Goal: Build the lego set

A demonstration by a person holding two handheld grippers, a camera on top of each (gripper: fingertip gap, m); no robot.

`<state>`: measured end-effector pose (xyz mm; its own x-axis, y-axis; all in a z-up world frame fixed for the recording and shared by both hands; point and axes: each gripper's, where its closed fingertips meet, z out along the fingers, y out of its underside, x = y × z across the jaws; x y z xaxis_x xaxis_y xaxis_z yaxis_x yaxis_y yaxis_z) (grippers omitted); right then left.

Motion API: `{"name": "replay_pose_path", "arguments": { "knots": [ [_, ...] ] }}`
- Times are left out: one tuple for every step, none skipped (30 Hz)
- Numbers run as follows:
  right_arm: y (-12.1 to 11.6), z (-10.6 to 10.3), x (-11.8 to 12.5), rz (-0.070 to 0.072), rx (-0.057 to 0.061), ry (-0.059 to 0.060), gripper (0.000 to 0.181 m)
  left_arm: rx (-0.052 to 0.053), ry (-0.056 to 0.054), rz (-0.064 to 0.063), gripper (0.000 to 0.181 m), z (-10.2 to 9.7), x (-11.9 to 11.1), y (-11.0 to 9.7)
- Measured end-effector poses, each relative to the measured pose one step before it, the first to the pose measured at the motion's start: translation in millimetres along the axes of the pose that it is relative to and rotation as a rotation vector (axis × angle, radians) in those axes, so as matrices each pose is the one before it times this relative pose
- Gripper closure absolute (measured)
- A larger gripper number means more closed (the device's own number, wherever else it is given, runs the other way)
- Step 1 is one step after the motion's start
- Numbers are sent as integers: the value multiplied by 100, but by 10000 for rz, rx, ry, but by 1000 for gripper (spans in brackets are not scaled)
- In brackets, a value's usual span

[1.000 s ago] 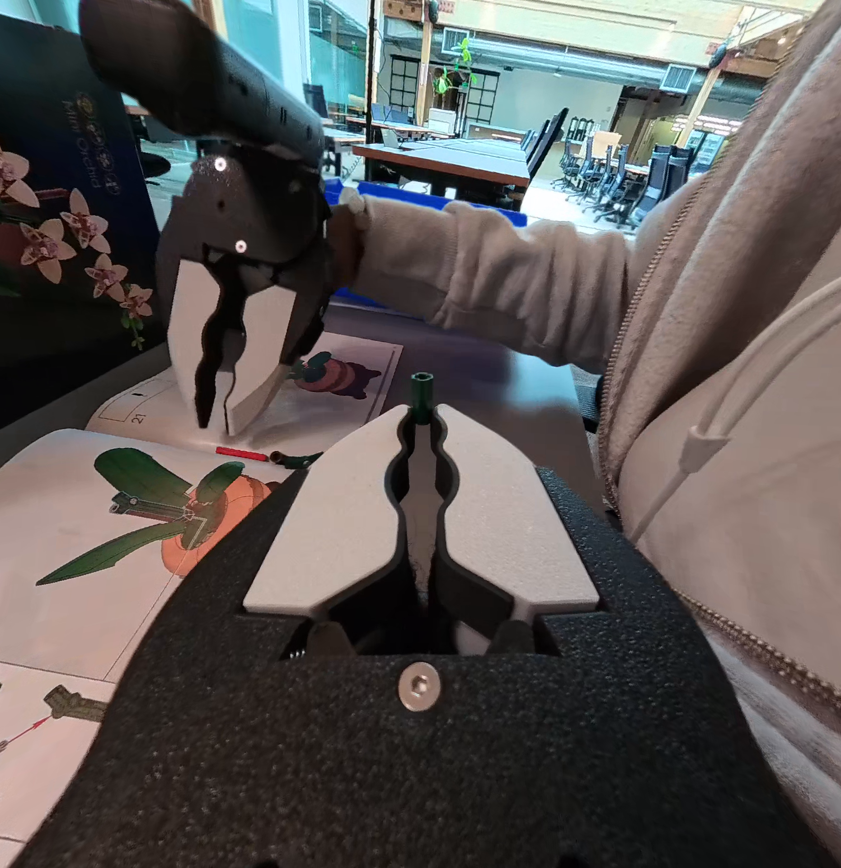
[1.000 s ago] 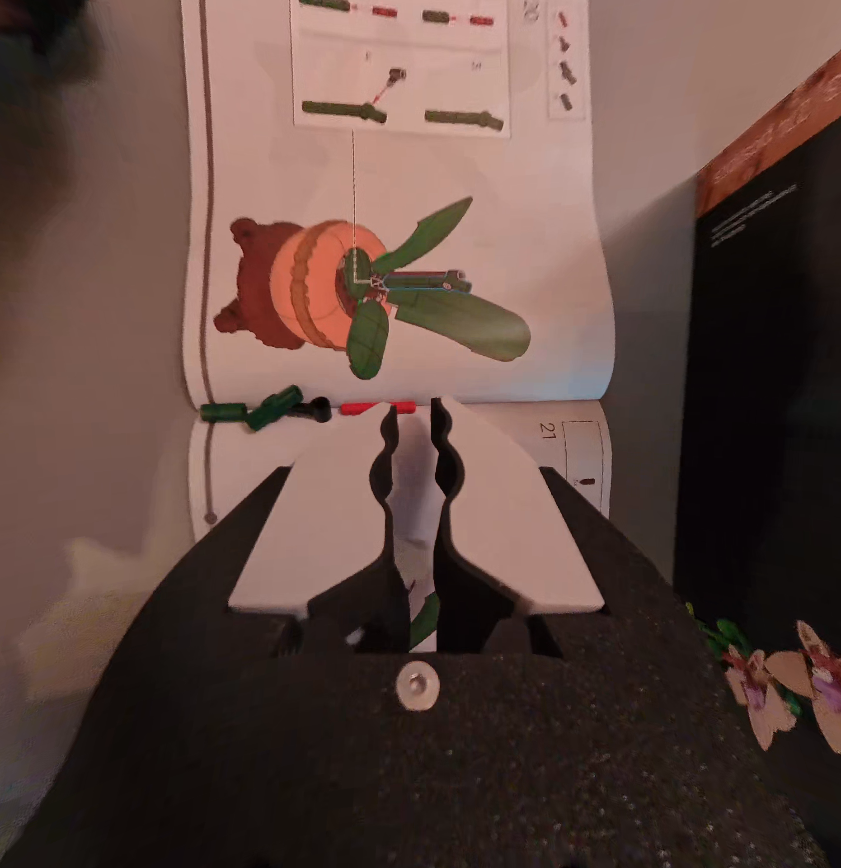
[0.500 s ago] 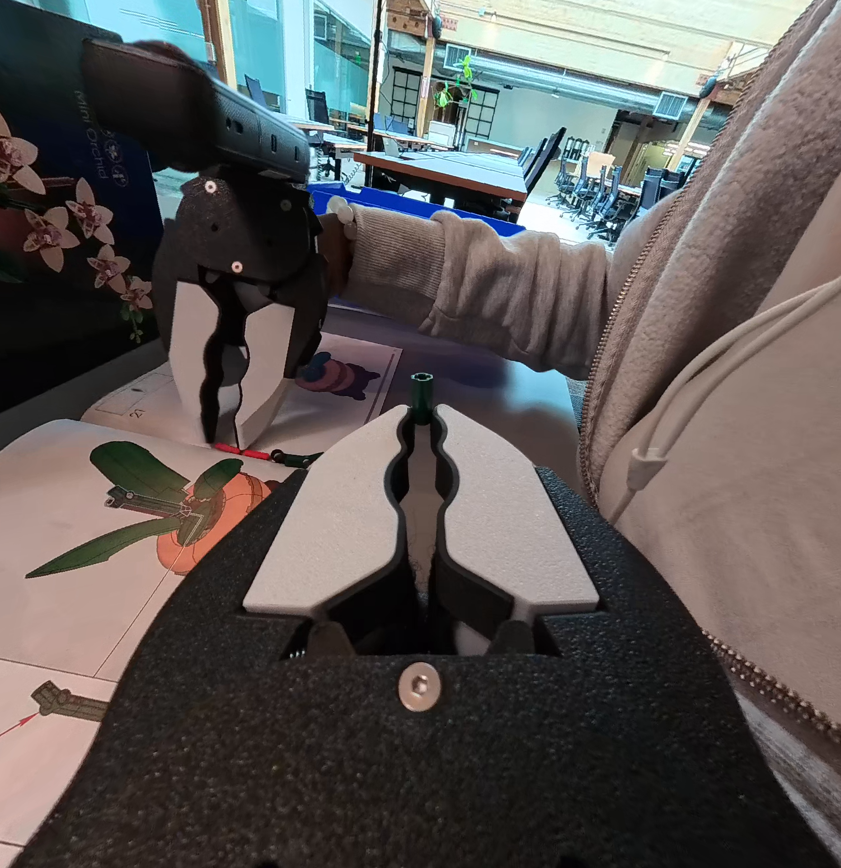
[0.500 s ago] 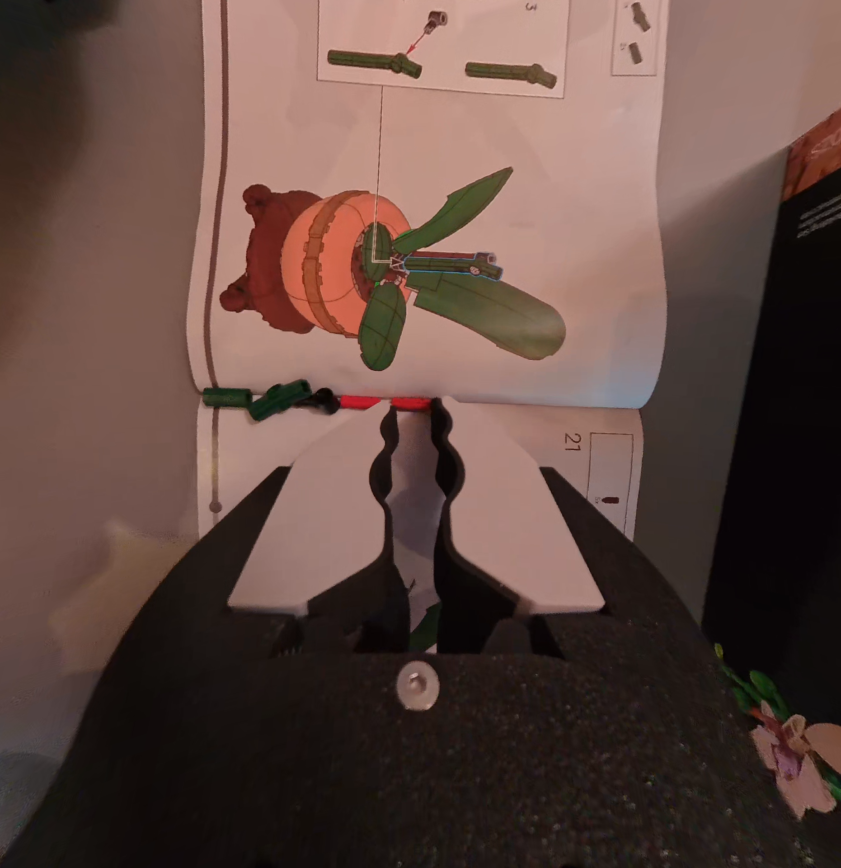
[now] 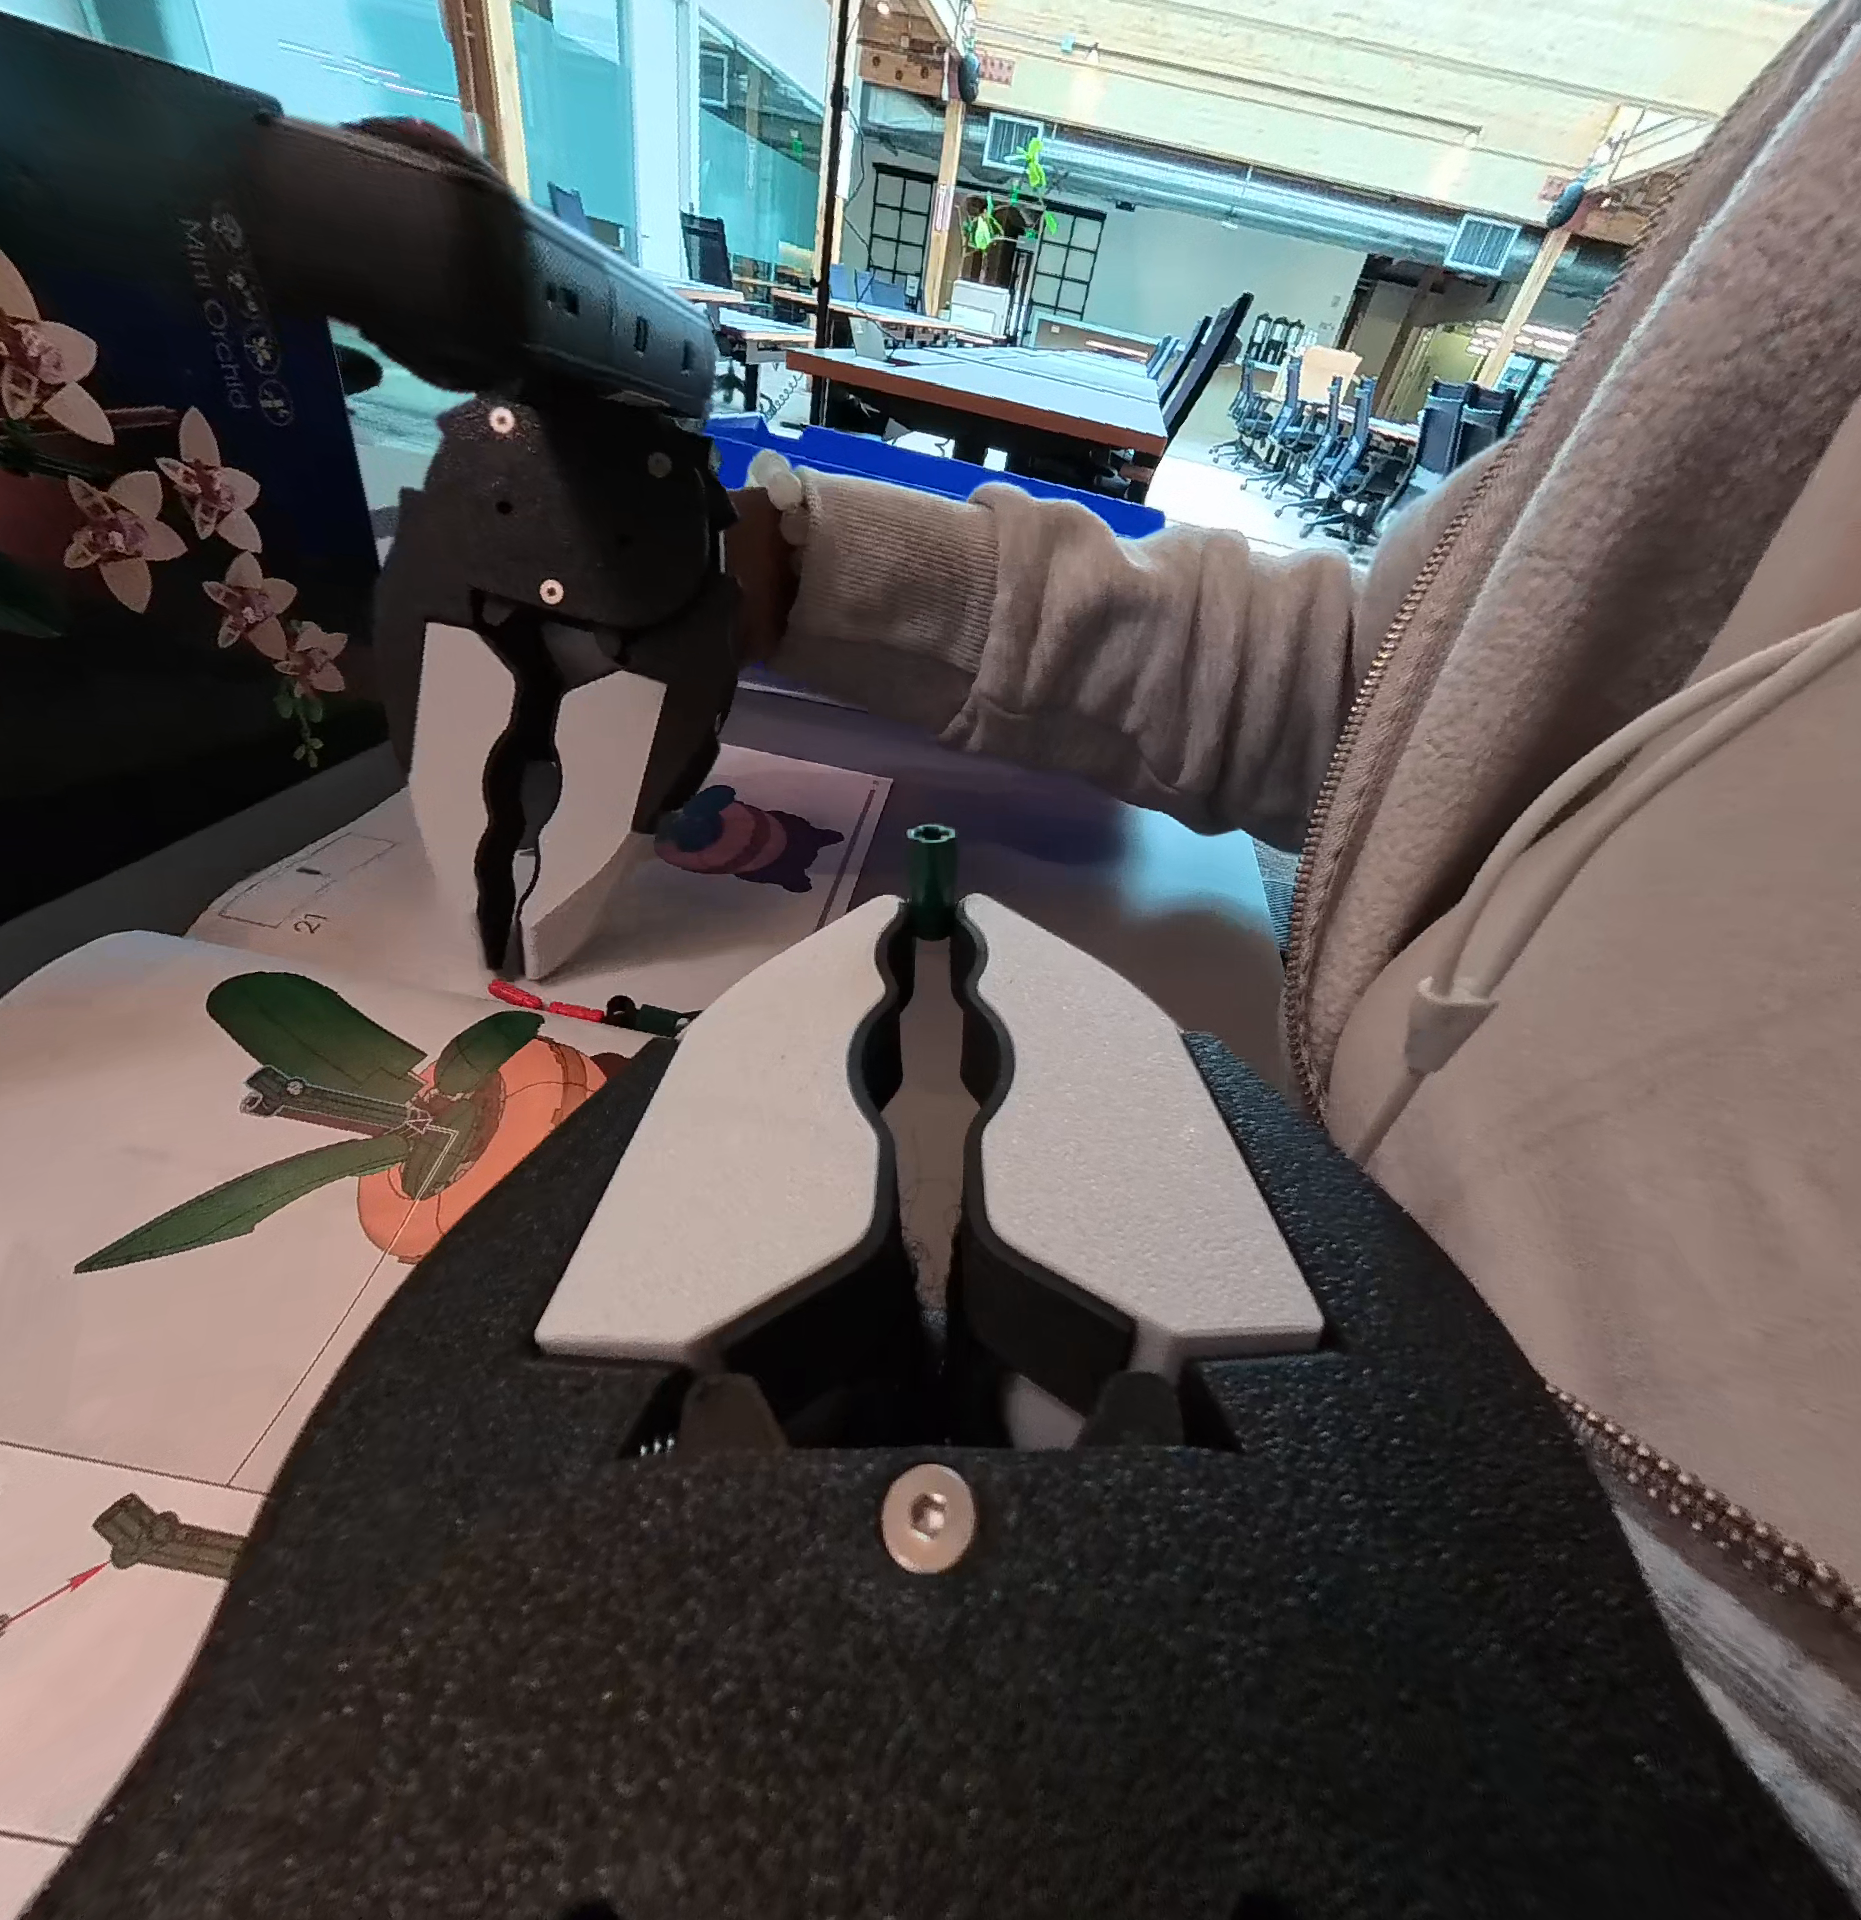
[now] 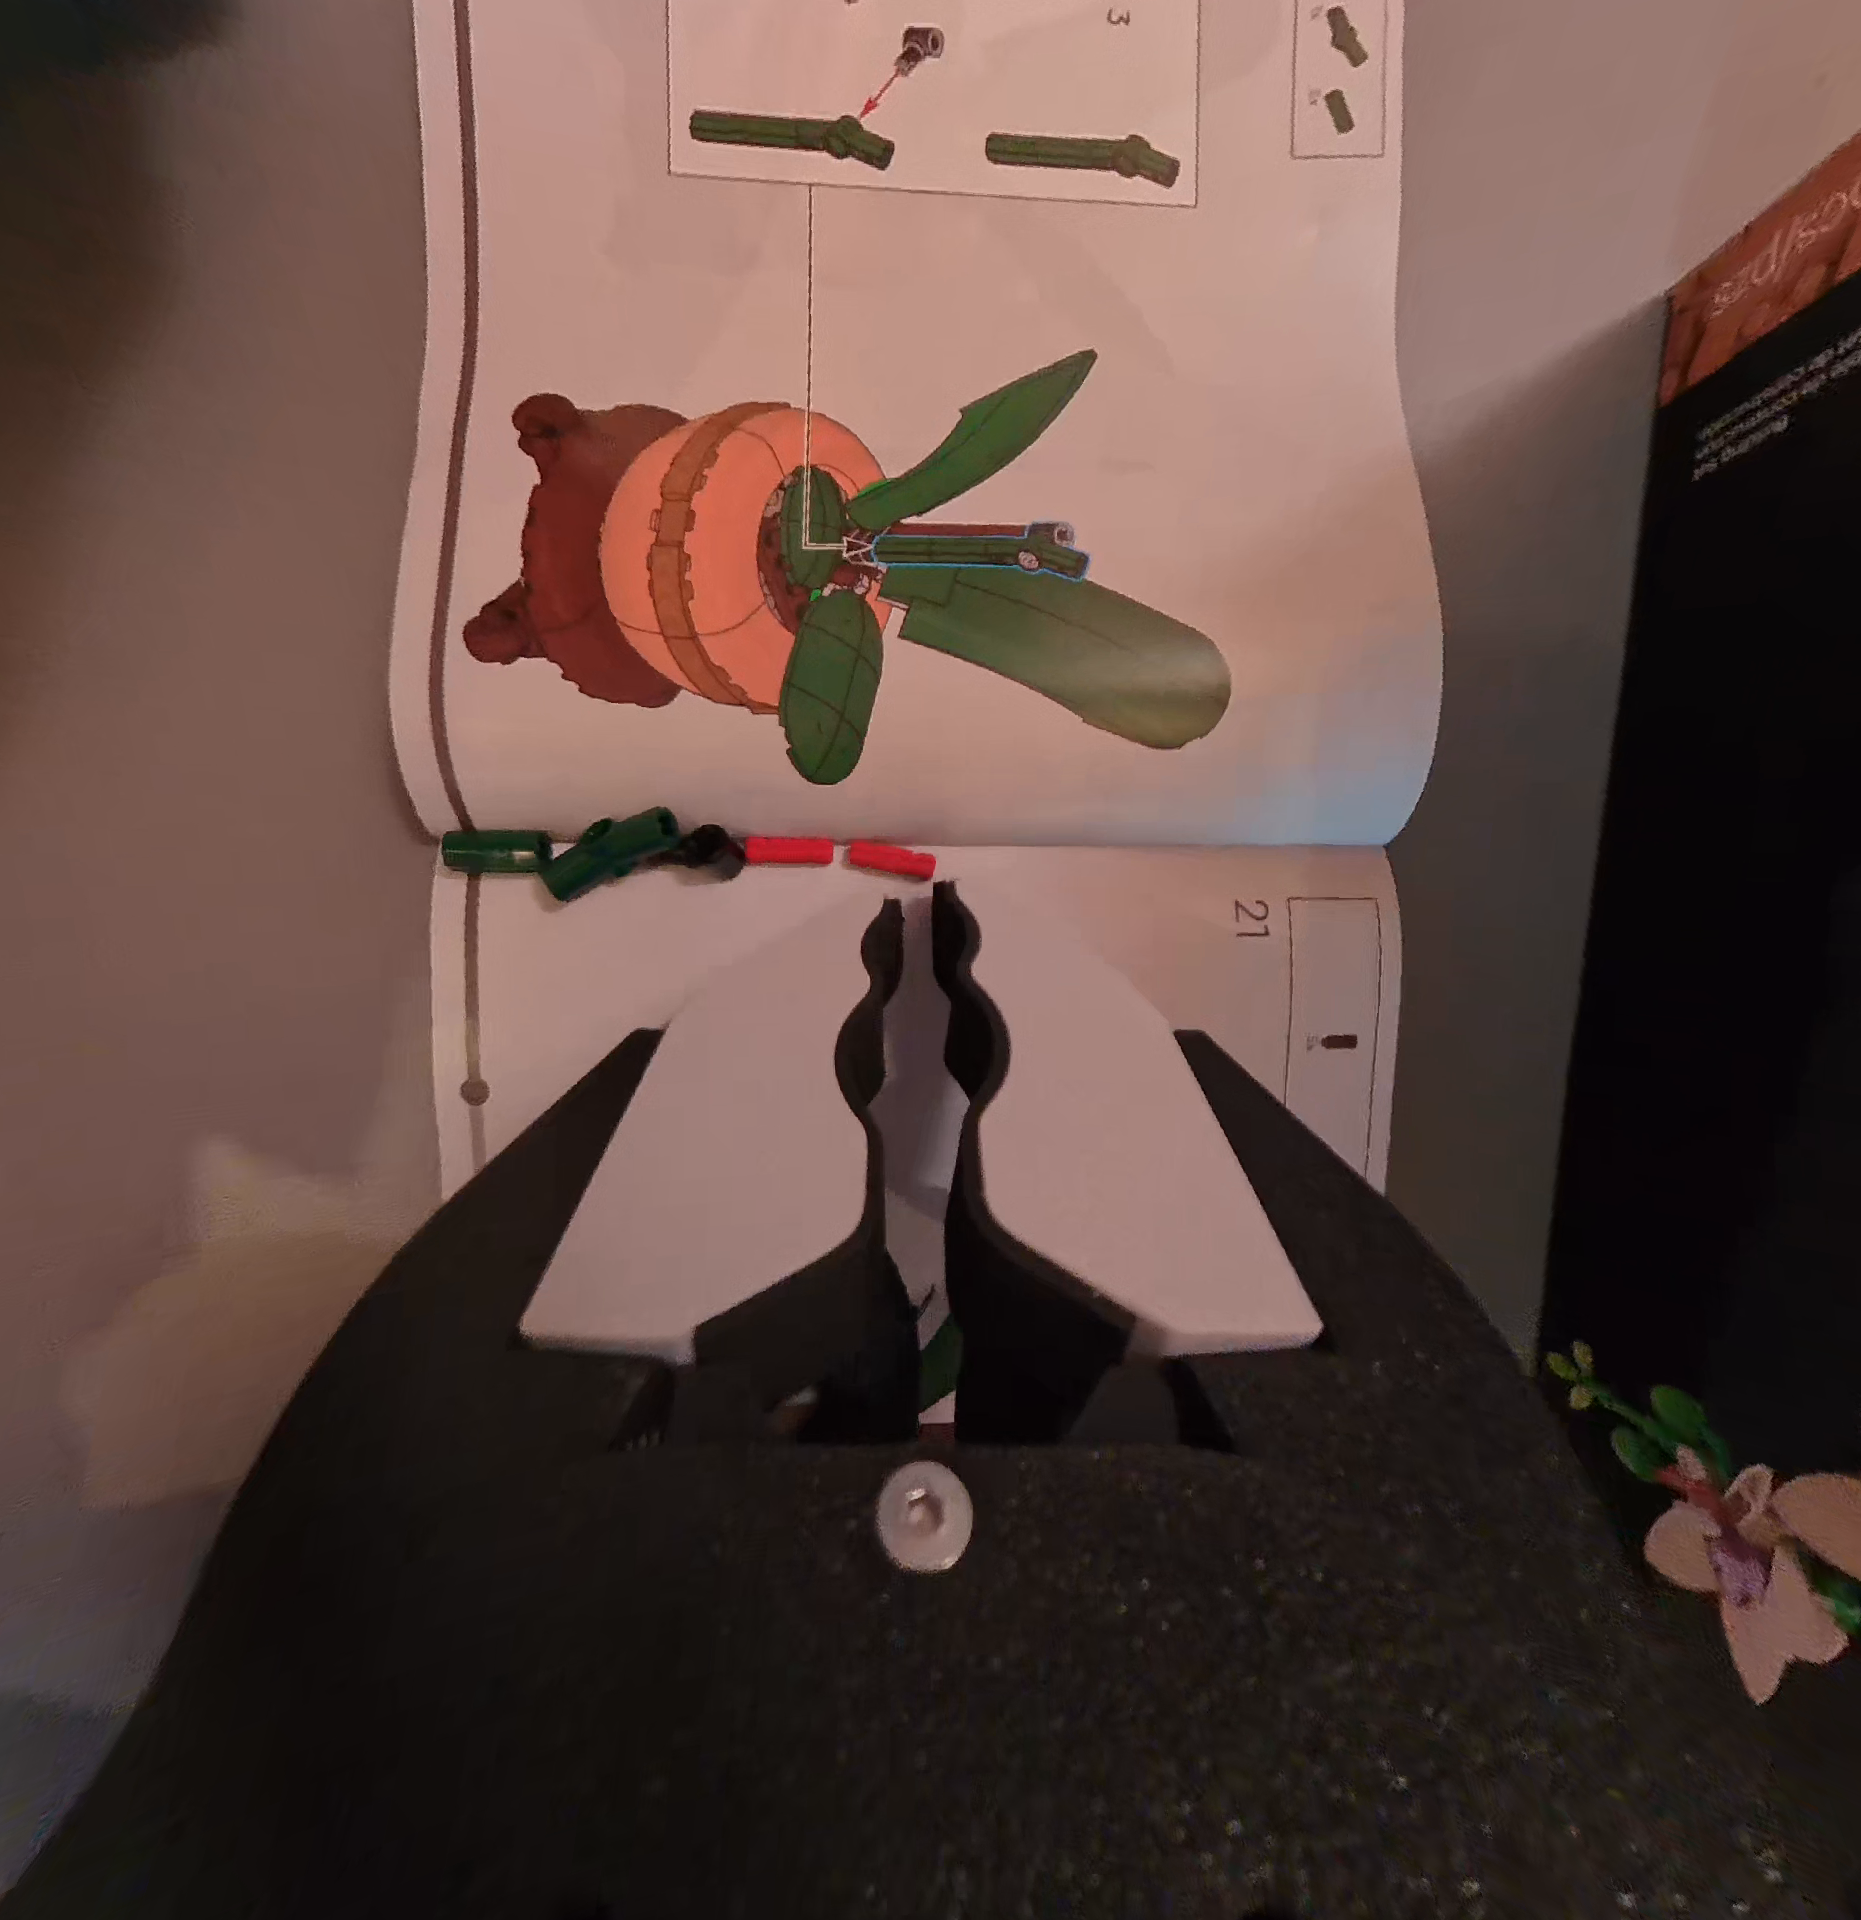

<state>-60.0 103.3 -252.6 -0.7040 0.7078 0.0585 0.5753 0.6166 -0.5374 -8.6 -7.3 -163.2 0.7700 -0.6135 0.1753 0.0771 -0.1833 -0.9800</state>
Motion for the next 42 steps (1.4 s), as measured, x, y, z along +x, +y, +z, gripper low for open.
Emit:
{"name": "replay_pose_path", "arguments": {
  "knots": [
    [46, -72, -24, 13, 82, 85, 175, -1, 11, -6, 176, 6, 26, 2],
    [32, -93, 19, -70, 6, 82, 174, -1, 10, 3, 176, 13, 12, 1],
    [-67, -117, 42, -218, -10, 52, 173, -7, 10, 9, 176, 14, 30, 11],
    [-226, -134, 55, -372, 3, 12, 173, -11, 16, 8, 176, 25, 27, 3],
    [-252, -105, 66, -479, -74, -28, 172, -11, 20, 10, 176, 18, 49, 17],
    [-210, -52, 111, -523, -217, -62, 172, -12, 22, 17, 176, 23, 45, -4],
    [-328, -10, 10, -488, -178, -181, 172, -14, 24, 20, 176, 20, 59, 2],
    [-382, 25, -152, -397, -167, -352, 171, -16, 25, 13, 176, 12, 57, 4],
    [-196, 59, -172, -338, -313, -391, 171, -16, 22, 4, 176, 23, 36, 19],
    [22, 58, -83, -360, -454, -317, 170, -10, 13, -3, 176, -2, 28, 4],
    [143, 69, -77, -427, -498, -291, 170, 0, 14, -8, 176, 0, 23, 0],
    [78, 123, 1, -401, -402, -244, 170, 12, 20, -14, 176, -14, 43, -23],
    [112, 199, 2, -309, -351, -257, 171, 14, 21, -18, 176, -12, 45, -15],
    [198, 274, -68, -236, -370, -299, 171, 5, 21, -19, 176, -10, 39, -6],
    [155, 278, 14, -220, -297, -213, 171, -1, 13, -18, 176, -6, 21, 10],
    [-100, 164, 19, -206, -82, -138, 171, -4, 1, -17, 176, -9, 4, 14],
    [-7, 159, -148, -154, -90, -220, 172, -5, -7, -19, 176, 7, -20, 22],
    [93, 139, -62, -37, -136, -125, 172, -4, -11, -23, 176, -13, -30, 21],
    [25, -24, -42, -44, -19, -48, 172, -2, -12, -22, 176, -11, -44, 5],
    [69, 22, -57, 15, 3, -8, 172, 4, -16, -13, 176, -23, -30, 4],
    [9, 14, -11, 101, 89, 40, 173, 5, -21, -4, 176, -23, -29, 5],
    [59, 26, -84, 124, 89, 18, 173, 3, -21, -5, 176, -16, -48, 3],
    [104, 31, -264, 74, 78, -91, 177, 4, -10, -14, 176, -9, -21, 3],
    [9, -3, 19, 233, 170, 85, 178, 2, 3, -20, 176, 5, -12, 2],
    [21, -16, -1, 344, 205, 54, 178, 3, 9, -12, 176, -4, 12, -5],
    [13, -5, 6, 288, 239, 106, 178, 4, 8, 5, 176, 2, 21, -3],
    [0, -24, 13, 115, 230, 177, 178, 4, 5, 11, 176, -7, 20, -10],
    [3, -13, 10, 143, 173, 193, 178, 9, 4, 4, 176, -1, 8, -10],
    [77, -35, -39, 293, 84, 133, 178, 14, 3, -4, 176, -12, 13, -25],
    [179, -55, -111, 410, 19, 84, 178, 17, 2, -7, 176, -9, 1, -32],
    [212, -136, -56, 508, 54, 166, 178, 20, -13, -6, 176, -21, -24, -24],
    [101, -235, 42, 607, 210, 278, 178, 17, -51, -7, 176, -29, -79, -22],
    [-139, -344, -76, 697, 441, 236, 178, 17, -90, -25, 176, -39, -162, -20],
    [-454, -437, -214, 728, 722, 171, 178, 28, -103, -63, 176, -54, -199, -30],
    [-736, -558, -194, 718, 959, 222, 178, 38, -98, -101, 176, -53, -214, -33],
    [-983, -698, -119, 716, 1145, 292, 178, 40, -112, -119, 176, -46, -249, -34],
    [-1429, -764, -260, 806, 1453, 177, 178, 38, -145, -117, 176, -45, -296, -24],
    [-1849, -740, -401, 1024, 1768, 38, 178, 42, -168, -94, 176, -44, -326, -47],
    [-1814, -589, -595, 1217, 1823, -165, 178, 61, -165, -52, 176, -44, -302, -81],
    [-1230, -461, -701, 1249, 1497, -314, 178, 81, -139, -12, 176, -40, -238, -124],
    [-342, -456, -196, 1060, 936, -28, 178, 79, -116, 6, 176, -38, -197, -126],
    [553, -622, 486, 732, 263, 367, 178, 44, -107, 0, 176, -25, -184, -75]
  ]
}}
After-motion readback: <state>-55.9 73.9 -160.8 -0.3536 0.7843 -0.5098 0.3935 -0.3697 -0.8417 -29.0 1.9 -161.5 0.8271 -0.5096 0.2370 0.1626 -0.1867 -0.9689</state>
